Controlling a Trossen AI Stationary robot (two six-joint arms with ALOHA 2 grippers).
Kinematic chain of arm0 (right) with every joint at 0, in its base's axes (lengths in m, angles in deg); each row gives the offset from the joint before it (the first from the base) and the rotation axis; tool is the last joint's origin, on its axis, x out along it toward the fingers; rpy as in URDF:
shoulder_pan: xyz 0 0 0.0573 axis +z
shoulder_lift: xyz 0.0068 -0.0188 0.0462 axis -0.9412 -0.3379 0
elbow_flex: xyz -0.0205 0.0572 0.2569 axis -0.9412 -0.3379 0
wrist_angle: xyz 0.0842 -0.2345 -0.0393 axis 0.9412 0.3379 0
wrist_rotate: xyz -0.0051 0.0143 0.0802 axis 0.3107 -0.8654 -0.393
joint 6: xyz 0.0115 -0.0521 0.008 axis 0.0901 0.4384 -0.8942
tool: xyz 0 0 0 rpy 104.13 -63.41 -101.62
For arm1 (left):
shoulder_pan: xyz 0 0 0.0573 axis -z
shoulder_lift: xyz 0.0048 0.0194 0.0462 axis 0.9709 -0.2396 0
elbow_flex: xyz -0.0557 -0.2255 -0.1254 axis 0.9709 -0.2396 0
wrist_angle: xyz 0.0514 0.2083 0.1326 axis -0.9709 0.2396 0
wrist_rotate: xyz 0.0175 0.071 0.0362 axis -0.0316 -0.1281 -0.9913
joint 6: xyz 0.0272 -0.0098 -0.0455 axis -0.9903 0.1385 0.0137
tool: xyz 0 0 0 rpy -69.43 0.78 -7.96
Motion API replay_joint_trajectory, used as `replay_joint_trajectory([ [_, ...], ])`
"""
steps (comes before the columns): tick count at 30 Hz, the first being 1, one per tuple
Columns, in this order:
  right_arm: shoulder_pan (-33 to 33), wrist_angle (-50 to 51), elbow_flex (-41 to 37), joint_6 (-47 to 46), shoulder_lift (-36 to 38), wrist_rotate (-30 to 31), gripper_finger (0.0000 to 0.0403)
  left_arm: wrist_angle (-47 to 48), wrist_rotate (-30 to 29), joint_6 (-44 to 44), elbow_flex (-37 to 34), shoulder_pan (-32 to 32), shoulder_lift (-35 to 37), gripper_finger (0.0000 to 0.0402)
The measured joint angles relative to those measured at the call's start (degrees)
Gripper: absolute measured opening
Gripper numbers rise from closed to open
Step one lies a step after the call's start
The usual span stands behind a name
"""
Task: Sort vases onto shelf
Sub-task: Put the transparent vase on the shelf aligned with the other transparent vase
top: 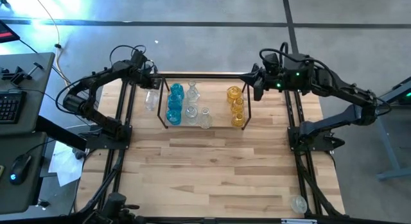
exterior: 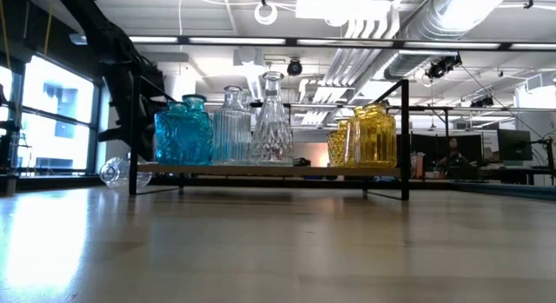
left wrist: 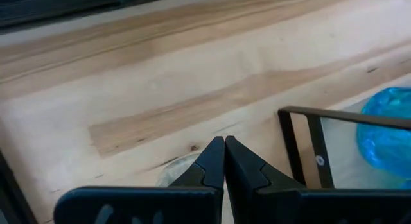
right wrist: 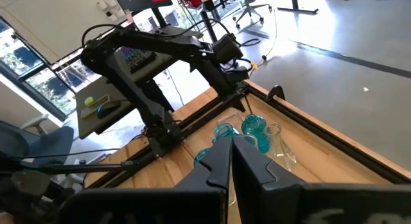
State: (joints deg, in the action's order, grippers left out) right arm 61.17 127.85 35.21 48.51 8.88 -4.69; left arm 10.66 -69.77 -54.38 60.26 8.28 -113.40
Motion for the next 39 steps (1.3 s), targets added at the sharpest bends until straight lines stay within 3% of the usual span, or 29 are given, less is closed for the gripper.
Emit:
replay_joint_trajectory([
  [5, 0.3, -0.8, 0.0, 0.0, 0.0, 0.5, 0.0000, 0.7, -0.2, -1.1, 0.0, 0.0, 0.0, 0.0000],
  [15, 3.1, -2.0, 0.0, 0.0, 0.1, 1.8, 0.0000, 8.5, 0.4, -15.3, 0.5, 1.1, 0.0, 0.0000],
  [20, 5.3, -2.0, 0.0, -0.4, 0.7, 4.2, 0.0000, 12.7, -3.9, -19.2, 1.0, 4.0, 0.0, 0.0000],
  [28, 9.2, -2.0, 0.0, -0.1, 2.0, 9.1, 0.0000, 28.0, -6.5, -20.4, -0.6, 7.3, 1.2, 0.0000],
  [35, 10.4, -1.9, 0.0, 0.3, 2.4, 10.3, 0.0000, 28.7, -8.6, -16.2, -6.0, 6.4, 11.1, 0.0000],
  [39, 10.5, -1.8, 0.0, 0.1, 2.3, 9.9, 0.0000, 29.6, -5.6, -14.3, -5.9, 6.4, 16.4, 0.0000],
])
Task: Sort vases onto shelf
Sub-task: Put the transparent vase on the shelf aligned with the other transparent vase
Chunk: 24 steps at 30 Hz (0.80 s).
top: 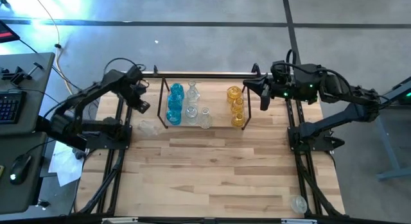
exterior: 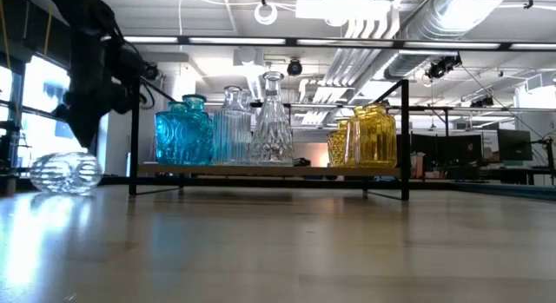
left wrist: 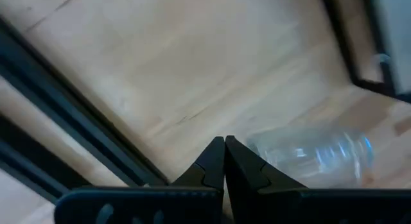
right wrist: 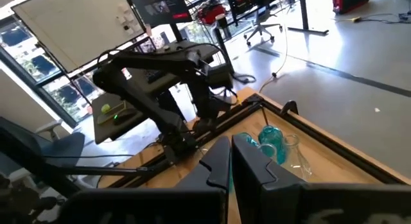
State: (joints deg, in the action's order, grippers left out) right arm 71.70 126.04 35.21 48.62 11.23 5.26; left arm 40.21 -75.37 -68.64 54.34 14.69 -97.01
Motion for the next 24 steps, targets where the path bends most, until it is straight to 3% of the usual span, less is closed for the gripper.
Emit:
replay_joint_trajectory([
  [4, 0.4, 0.1, 0.0, 0.0, 0.0, -0.2, 0.0000, -0.6, 1.9, 4.5, 0.0, 0.1, 3.4, 0.0000],
  [8, 1.4, -0.1, 0.0, 0.4, 0.0, -0.3, 0.0000, -3.5, 6.7, 14.5, -2.5, 0.8, 6.2, 0.0000],
  [11, 2.3, -0.1, 0.0, 0.6, 0.0, -0.2, 0.0000, -7.8, 5.6, 23.9, -6.8, 3.1, 8.2, 0.0000],
  [15, 3.2, -0.2, 0.0, 1.4, 0.0, -0.2, 0.0000, -13.2, 4.2, 30.2, -12.2, 6.6, 9.2, 0.0000],
  [19, 3.2, -0.2, 0.0, 1.4, 0.3, -0.3, 0.0000, -19.4, 4.0, 34.6, -12.1, 10.6, 8.8, 0.0000],
  [24, 3.2, -0.2, 0.0, 1.4, 1.1, -0.7, 0.0000, -18.4, 3.5, 38.5, -12.2, 15.4, 7.9, 0.0000],
])
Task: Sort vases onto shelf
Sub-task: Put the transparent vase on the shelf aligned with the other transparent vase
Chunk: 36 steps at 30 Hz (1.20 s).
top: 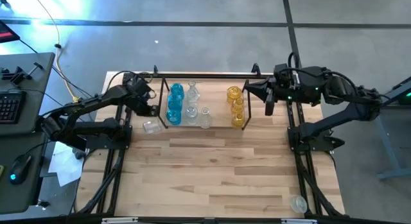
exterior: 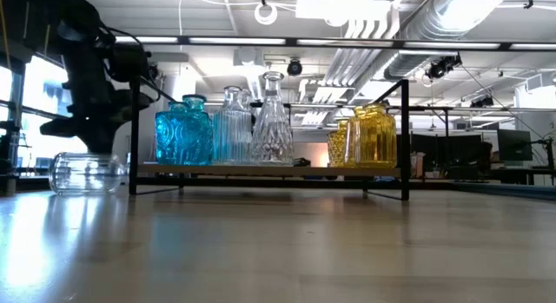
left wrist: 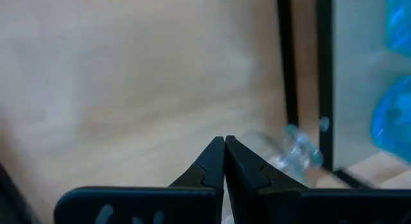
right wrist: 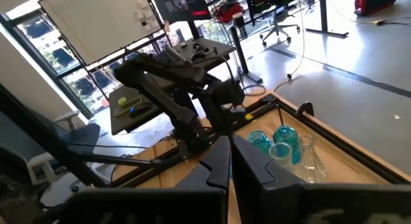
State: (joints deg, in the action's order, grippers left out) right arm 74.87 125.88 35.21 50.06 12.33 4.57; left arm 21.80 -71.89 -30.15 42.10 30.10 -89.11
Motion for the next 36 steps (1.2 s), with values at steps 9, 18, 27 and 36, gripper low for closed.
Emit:
replay_joint_trajectory([
  [9, 0.0, -0.1, 0.0, 0.0, 1.6, 0.0, 0.0000, 1.2, 0.0, 10.6, 0.0, 12.1, 0.4, 0.0000],
  [18, -0.8, 0.4, 0.0, 2.0, 2.5, 0.0, 0.0000, 8.3, -4.1, 20.9, 0.0, 21.1, 5.7, 0.0000],
  [27, -2.1, 0.5, 0.0, 3.0, 3.4, -1.0, 0.0000, 9.1, -1.8, 30.7, 0.0, 26.8, 15.5, 0.0000],
  [36, -2.1, 2.4, 0.0, -3.2, 0.7, -7.2, 0.0000, 10.0, -4.3, 44.1, 3.4, 39.7, 22.8, 0.0000],
])
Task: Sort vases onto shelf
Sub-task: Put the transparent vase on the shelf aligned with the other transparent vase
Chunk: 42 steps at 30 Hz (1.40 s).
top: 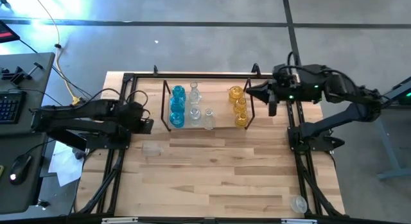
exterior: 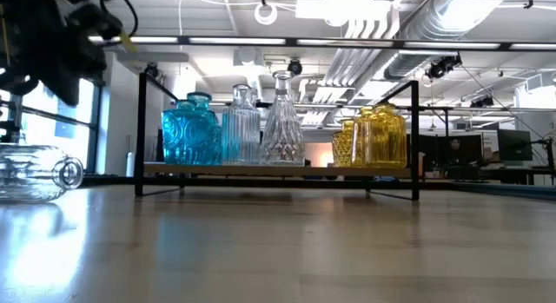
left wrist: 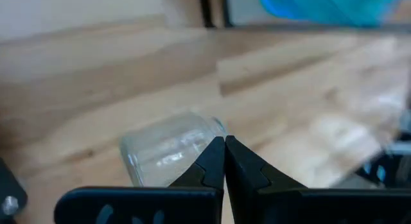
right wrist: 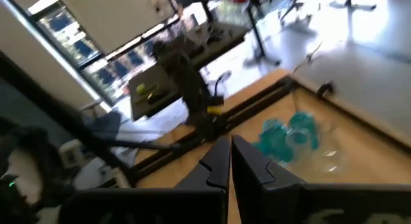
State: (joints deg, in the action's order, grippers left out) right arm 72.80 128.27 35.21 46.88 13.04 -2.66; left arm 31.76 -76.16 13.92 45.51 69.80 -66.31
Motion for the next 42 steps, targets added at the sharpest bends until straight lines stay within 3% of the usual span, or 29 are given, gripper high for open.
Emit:
replay_joint_trajectory([
  [5, 0.8, 0.4, 0.0, -5.4, -4.8, -3.7, 0.0000, 4.6, -2.1, 1.1, 6.7, 8.0, 0.7, 0.0000],
  [12, 8.7, -3.7, 0.0, -17.6, -15.5, 5.6, 0.0000, 7.5, -3.9, -5.0, 11.8, 17.8, 1.0, 0.0001],
  [18, 16.0, -21.8, 0.0, -24.7, -28.4, 13.4, 0.0000, 14.1, -9.5, -9.4, 14.0, 23.6, 4.3, 0.0001],
  [24, 18.0, -39.2, 0.0, -29.8, -40.8, 13.1, 0.0000, 16.8, -6.4, -9.9, 14.5, 27.3, 9.1, 0.0001],
  [29, 18.6, -46.5, 0.0, -30.7, -47.7, 13.3, 0.0000, 17.1, -5.4, -10.1, 14.5, 29.0, 12.2, 0.0001],
  [33, 18.5, -48.9, 0.0, -32.7, -53.3, 13.7, 0.0000, 24.8, -5.5, -10.0, 13.4, 29.6, 13.2, 0.0001],
  [36, 18.4, -56.1, 0.0, -34.6, -58.6, 12.0, 0.0001, 29.0, -5.2, -8.6, 12.2, 29.7, 13.3, 0.0001],
  [39, 18.2, -69.9, 0.0, -36.3, -64.8, 10.8, 0.0019, 29.2, -5.9, -9.8, 10.7, 29.7, 13.3, 0.0001],
  [42, 17.6, -83.5, 0.0, -37.8, -70.6, 11.5, 0.0062, 30.1, -10.3, -12.0, 7.9, 29.7, 13.2, 0.0001],
])
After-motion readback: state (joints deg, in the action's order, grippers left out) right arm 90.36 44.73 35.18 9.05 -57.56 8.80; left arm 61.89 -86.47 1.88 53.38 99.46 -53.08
